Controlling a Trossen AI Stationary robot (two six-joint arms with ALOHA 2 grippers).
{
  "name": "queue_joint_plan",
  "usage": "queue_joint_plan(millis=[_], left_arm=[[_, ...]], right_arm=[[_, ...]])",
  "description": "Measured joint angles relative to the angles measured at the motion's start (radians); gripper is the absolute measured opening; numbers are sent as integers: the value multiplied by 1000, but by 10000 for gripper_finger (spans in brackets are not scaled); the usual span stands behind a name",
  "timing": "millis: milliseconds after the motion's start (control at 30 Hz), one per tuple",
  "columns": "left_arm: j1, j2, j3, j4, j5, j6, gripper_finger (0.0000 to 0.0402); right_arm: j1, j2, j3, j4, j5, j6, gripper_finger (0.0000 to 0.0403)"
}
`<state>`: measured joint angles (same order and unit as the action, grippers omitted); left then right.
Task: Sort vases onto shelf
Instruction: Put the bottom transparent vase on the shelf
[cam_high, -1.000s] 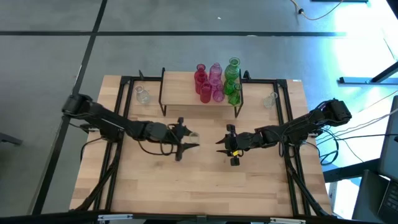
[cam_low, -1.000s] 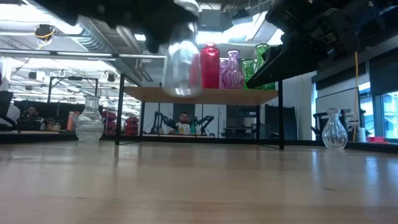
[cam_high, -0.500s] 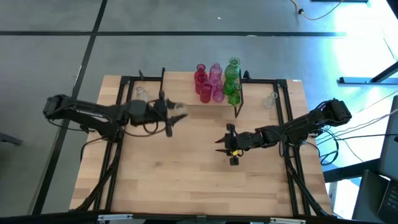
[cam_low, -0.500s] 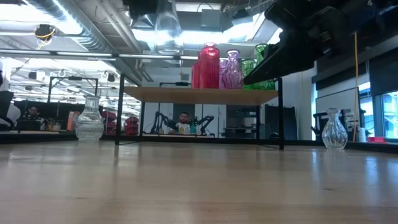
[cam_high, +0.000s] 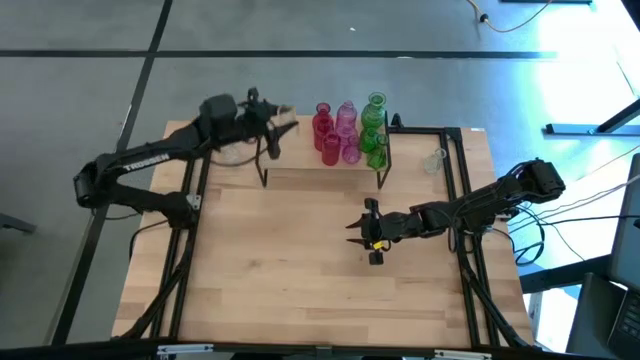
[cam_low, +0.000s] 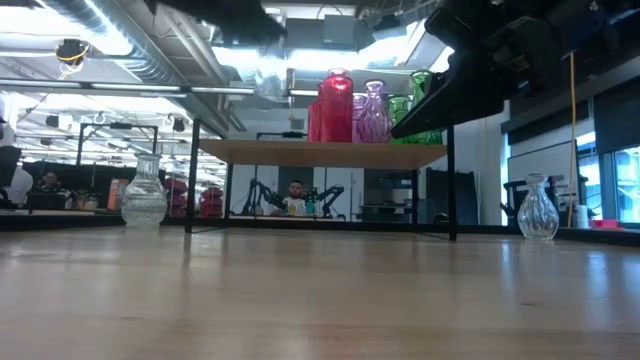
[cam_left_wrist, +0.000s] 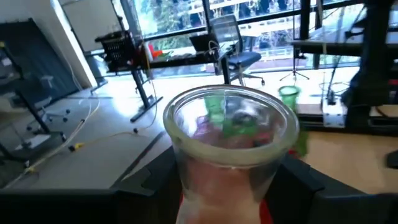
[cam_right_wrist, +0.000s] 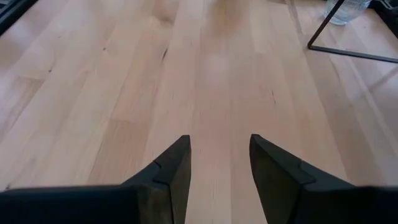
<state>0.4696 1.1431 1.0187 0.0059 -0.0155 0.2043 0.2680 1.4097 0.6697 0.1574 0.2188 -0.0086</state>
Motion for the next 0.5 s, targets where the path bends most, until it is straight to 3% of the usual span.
queue_joint_plan(millis=[100,500], left_arm=[[109,50,0,29,106,-16,177],[296,294,0,257,229,-101,177]], right_arm=[[0,0,0,4,0,-7,147],[0,8,0,11,59,-50,147]])
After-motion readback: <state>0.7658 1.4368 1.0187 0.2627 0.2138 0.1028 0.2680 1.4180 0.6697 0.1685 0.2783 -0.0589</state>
